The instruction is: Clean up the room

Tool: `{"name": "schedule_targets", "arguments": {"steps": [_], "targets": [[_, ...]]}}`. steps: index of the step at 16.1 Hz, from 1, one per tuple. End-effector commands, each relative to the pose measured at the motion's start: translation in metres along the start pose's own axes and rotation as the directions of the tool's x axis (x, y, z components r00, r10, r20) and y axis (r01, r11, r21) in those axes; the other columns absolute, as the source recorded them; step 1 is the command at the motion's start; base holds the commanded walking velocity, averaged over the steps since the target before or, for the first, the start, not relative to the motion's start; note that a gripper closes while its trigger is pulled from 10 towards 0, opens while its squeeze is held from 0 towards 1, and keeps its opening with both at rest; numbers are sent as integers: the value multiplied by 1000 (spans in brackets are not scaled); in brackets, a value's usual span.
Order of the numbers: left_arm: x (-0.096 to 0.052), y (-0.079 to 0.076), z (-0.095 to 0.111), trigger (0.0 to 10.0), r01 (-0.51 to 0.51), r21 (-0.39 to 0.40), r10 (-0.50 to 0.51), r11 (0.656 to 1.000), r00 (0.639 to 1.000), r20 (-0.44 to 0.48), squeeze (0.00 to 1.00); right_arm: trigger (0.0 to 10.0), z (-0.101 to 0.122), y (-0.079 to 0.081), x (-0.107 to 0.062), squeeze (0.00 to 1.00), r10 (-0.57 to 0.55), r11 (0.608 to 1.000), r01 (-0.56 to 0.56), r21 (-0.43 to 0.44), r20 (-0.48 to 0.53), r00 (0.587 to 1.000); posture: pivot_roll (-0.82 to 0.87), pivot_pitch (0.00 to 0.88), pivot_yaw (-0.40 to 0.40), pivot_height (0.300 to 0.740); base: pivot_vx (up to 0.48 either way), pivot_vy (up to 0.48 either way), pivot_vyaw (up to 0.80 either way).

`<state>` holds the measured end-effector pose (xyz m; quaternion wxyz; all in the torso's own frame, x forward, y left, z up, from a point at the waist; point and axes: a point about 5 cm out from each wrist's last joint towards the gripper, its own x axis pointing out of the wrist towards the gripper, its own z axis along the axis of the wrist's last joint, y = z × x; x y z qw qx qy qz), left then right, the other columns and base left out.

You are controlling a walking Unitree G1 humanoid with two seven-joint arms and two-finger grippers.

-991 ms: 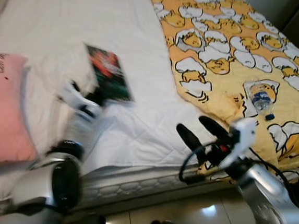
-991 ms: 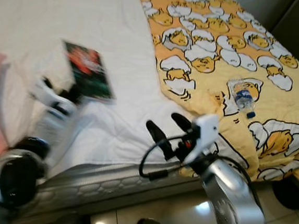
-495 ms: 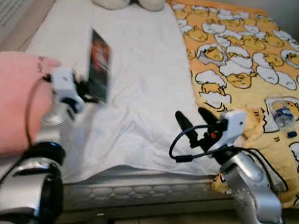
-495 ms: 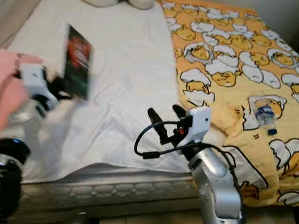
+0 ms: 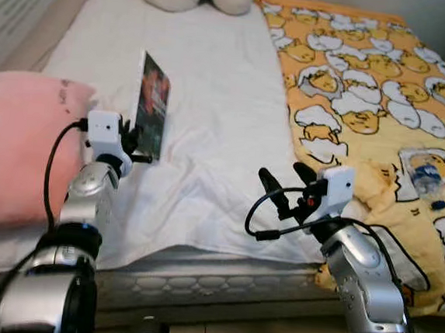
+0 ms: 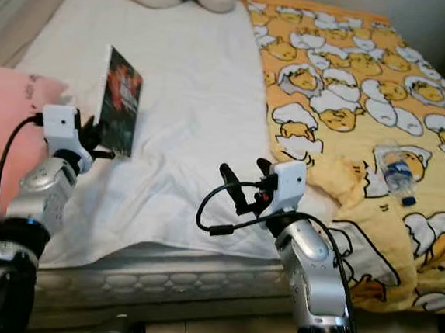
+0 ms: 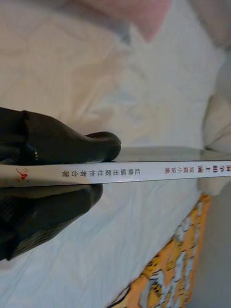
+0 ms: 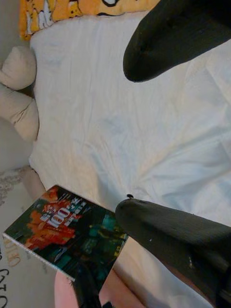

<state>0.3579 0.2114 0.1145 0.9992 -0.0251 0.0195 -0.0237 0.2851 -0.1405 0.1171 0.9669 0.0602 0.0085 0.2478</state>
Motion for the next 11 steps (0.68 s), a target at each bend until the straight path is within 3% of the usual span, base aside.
{"name": "schedule_targets", "arguments": {"steps": [1, 4, 11], "targets": [[3, -13, 13, 0, 34, 46, -38, 998, 997, 74, 0, 10000, 4, -4, 2, 0, -7, 1000, 8, -23, 18, 1000, -79, 0, -35, 740, 0, 0, 406], [0, -36, 12, 0, 104, 31, -107, 994, 989, 104, 0, 10000, 0, -9, 6, 0, -41, 999, 42, -26, 13, 999, -64, 0, -39, 740, 0, 0, 138], [2, -42, 13, 0, 133, -28, -130, 991, 987, 89, 0, 10000, -1, -5, 14, 0, -26, 999, 27, -31, 34, 999, -77, 0, -19, 740, 0, 461, 0]]}}
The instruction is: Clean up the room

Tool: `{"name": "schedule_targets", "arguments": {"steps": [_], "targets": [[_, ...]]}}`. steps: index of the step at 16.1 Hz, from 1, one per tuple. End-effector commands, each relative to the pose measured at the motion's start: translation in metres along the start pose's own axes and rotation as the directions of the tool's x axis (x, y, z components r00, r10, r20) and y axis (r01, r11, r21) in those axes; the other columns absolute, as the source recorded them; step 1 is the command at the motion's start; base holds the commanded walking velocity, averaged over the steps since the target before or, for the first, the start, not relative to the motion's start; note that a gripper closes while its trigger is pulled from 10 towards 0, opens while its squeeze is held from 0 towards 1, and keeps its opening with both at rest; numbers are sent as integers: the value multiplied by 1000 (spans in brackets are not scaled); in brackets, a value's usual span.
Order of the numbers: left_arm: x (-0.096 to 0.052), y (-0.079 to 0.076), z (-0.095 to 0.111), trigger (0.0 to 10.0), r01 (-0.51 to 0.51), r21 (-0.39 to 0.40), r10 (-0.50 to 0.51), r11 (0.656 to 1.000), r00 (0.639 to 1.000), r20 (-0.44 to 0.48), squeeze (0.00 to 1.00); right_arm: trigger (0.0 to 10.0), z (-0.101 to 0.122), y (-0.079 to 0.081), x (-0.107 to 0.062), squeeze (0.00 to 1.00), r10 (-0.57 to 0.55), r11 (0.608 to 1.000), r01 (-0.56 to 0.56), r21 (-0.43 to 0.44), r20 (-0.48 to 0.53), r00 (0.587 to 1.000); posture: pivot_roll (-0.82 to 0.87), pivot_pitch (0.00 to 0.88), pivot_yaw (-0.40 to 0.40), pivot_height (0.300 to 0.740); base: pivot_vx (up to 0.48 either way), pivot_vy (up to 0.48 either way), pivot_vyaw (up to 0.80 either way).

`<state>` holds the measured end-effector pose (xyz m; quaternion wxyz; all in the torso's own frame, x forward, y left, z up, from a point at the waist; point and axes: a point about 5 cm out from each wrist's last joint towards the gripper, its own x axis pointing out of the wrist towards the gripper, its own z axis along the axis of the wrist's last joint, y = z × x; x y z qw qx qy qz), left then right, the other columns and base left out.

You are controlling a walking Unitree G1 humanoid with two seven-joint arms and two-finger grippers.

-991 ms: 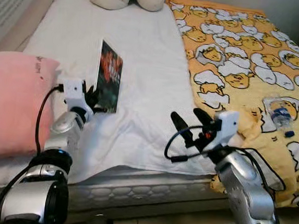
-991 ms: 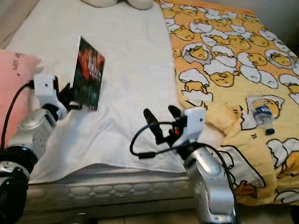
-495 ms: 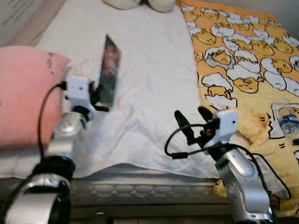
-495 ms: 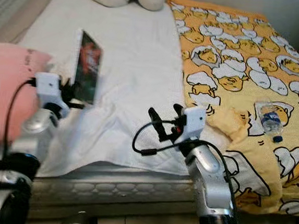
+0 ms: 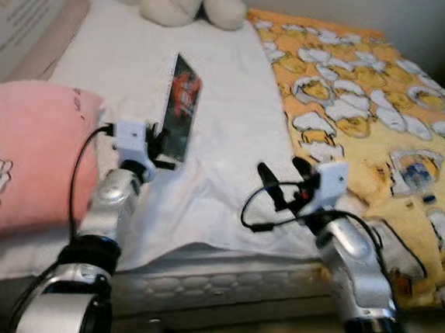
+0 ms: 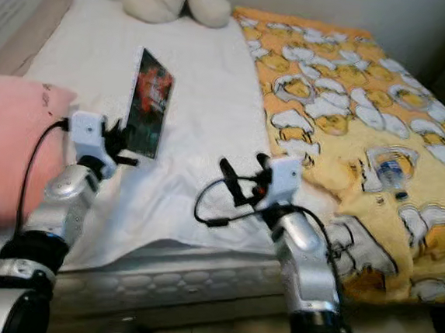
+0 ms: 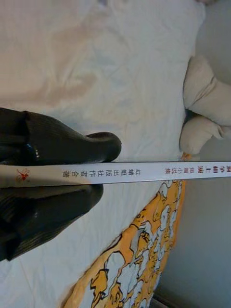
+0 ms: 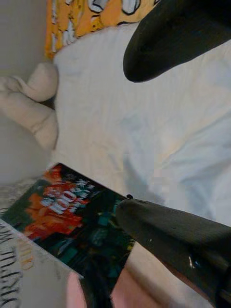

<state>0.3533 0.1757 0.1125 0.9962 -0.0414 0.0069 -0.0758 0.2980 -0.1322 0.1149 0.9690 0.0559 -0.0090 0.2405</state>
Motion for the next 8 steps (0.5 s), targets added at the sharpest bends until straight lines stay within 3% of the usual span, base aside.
{"name": "schedule_targets", "arguments": {"steps": [1, 3, 8], "targets": [[8, -9, 17, 0, 34, 1, -34, 999, 997, 63, 0, 10000, 1, -6, -2, 0, -15, 1000, 15, -15, 3, 1000, -82, 0, -16, 740, 0, 472, 0], [10, -20, 20, 0, 69, 0, -68, 998, 994, 80, 0, 10000, 0, -6, -4, 0, -16, 1000, 16, -19, 5, 1000, -90, 0, -11, 740, 0, 471, 0], [11, -33, 19, 0, 83, 26, -85, 996, 993, 86, 0, 10000, -3, -7, -7, 0, -20, 999, 20, -42, -8, 1000, -101, 0, -11, 740, 0, 0, 537]]}}
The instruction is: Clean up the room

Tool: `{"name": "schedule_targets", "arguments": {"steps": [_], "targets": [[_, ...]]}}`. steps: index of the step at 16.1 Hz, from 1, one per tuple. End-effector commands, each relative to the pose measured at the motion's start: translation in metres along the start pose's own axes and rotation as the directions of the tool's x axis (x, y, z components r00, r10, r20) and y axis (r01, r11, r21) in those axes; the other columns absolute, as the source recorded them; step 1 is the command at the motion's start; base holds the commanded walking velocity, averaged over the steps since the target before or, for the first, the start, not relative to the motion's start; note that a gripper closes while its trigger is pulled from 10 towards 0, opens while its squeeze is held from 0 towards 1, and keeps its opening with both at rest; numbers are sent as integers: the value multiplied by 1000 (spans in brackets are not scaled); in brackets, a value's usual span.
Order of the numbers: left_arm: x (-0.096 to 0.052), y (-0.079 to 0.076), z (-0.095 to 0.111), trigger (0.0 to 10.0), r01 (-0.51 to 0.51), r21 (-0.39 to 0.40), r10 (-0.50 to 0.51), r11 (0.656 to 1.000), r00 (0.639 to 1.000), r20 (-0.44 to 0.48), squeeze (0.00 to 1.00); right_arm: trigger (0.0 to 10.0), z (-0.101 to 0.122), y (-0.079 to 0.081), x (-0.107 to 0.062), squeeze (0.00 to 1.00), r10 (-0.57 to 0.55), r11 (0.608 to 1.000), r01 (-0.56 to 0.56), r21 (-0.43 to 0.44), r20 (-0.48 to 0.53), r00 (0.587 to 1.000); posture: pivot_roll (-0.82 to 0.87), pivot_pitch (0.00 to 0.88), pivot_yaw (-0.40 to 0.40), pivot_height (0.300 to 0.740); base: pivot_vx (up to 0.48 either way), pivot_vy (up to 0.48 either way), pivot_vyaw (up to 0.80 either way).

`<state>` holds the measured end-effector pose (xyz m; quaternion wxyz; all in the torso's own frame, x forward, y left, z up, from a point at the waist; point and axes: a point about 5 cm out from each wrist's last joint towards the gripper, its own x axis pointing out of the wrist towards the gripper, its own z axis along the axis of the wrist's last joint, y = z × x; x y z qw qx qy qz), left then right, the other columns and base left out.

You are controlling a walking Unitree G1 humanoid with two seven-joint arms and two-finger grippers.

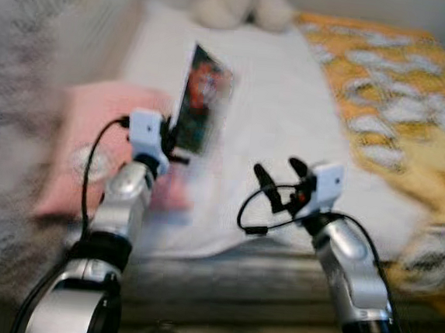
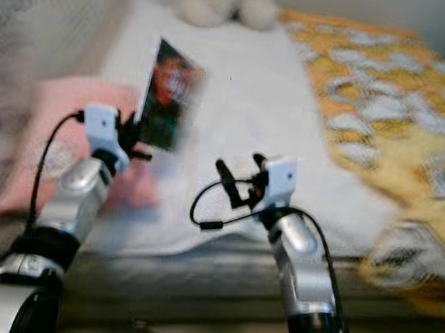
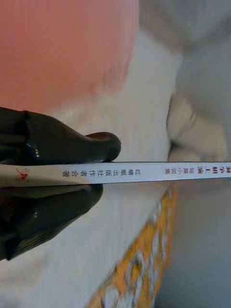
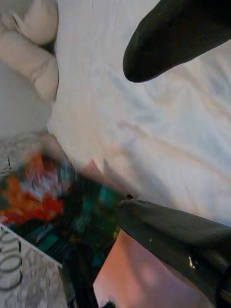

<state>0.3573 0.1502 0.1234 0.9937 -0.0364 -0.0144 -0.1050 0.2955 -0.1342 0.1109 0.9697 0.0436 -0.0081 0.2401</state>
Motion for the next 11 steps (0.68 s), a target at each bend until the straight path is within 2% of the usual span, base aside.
{"name": "schedule_targets", "arguments": {"steps": [1, 3, 4, 9, 10, 11], "targets": [[3, -9, 7, 0, 22, 8, -22, 1000, 999, 38, 0, 10000, 0, -7, -5, 0, -23, 999, 23, -23, -3, 1000, -103, 0, -11, 740, 0, -442, 500], [3, -11, 5, 0, 20, 0, -20, 1000, 999, 28, 0, 10000, -3, -10, -6, 0, -49, 999, 49, -23, -21, 999, -100, 0, -13, 740, 124, -424, 491], [3, -12, 5, 0, 18, -7, -17, 1000, 1000, 23, 0, 10000, -5, -11, -5, 0, -56, 998, 55, -11, -31, 998, -96, 0, -15, 740, 285, 0, 438], [2, -12, 4, 0, 21, 13, -21, 1000, 1000, 15, 0, 10000, -3, -9, -3, 0, -42, 999, 42, -12, -22, 999, -88, 0, -18, 740, 0, 0, 0], [3, -13, 4, 10000, 20, 24, -20, 1000, 1000, 11, 0, 10000, -3, -9, -3, 0, -43, 999, 42, -10, -23, 999, -86, 0, -19, 740, 0, 0, 0], [3, -13, 4, 10000, 18, 25, -18, 1000, 1000, 10, 0, 10000, -3, -9, -2, 0, -42, 999, 42, -10, -23, 999, -86, 0, -19, 740, 0, 0, 0]]}}
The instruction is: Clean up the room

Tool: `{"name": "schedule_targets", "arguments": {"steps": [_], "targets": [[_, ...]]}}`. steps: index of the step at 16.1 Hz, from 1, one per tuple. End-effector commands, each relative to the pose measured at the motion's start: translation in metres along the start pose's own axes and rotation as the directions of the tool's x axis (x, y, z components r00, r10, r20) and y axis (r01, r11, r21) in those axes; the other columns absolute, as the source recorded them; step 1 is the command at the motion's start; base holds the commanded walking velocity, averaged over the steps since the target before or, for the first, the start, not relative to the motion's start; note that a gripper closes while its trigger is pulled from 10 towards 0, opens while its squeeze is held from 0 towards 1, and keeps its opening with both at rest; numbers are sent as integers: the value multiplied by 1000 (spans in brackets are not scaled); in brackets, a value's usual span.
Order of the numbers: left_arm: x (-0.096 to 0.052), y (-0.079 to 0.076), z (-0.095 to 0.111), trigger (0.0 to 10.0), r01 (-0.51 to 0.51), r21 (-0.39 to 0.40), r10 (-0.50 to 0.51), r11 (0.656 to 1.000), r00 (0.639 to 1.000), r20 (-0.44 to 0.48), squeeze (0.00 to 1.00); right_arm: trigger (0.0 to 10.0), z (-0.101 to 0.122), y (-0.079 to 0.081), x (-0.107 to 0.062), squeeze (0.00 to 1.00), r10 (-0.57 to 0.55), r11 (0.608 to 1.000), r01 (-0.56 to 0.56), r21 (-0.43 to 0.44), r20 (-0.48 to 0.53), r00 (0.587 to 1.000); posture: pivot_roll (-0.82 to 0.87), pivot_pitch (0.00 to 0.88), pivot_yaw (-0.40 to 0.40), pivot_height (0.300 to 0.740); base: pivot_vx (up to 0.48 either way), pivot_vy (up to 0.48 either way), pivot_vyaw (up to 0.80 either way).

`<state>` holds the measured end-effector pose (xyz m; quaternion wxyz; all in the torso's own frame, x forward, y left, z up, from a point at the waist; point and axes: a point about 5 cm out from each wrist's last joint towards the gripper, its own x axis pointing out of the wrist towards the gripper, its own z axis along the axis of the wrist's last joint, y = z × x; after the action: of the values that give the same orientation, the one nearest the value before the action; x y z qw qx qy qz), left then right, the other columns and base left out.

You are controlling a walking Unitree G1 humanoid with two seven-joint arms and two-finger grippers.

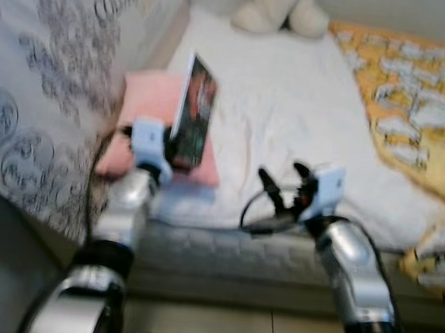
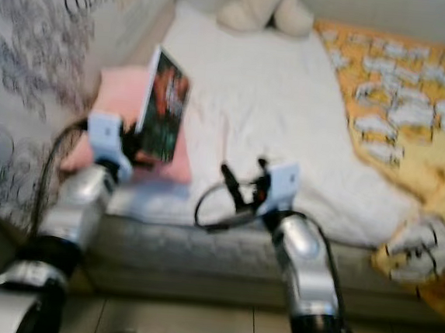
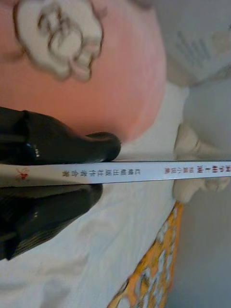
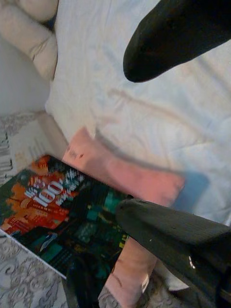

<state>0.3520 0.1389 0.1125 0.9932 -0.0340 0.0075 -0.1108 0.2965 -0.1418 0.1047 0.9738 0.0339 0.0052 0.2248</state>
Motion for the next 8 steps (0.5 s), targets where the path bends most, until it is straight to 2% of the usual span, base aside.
{"name": "schedule_targets", "arguments": {"steps": [1, 3, 6, 8], "targets": [[5, -3, 17, 10000, 12, 30, -14, 999, 998, 58, 0, 10000, 3, -2, 2, 0, -10, 1000, 10, 3, 10, 1000, -85, 0, -19, 740, 0, 0, 0], [6, -4, 20, 10000, 6, 31, -9, 999, 997, 73, 0, 10000, 5, -2, 2, 0, -12, 1000, 12, -5, 20, 1000, -87, 0, -18, 740, 0, 0, 0], [8, -11, 24, 10000, 30, -20, -28, 999, 995, 95, 0, 10000, 5, -4, 0, 0, -25, 1000, 26, -3, 22, 999, -92, 0, -14, 740, 0, 0, 0], [8, -14, 23, 10000, 18, -28, -15, 999, 994, 106, 0, 10000, 5, -4, 0, 0, -24, 1000, 25, -5, 25, 999, -95, 0, -14, 740, 0, -431, 0]]}}
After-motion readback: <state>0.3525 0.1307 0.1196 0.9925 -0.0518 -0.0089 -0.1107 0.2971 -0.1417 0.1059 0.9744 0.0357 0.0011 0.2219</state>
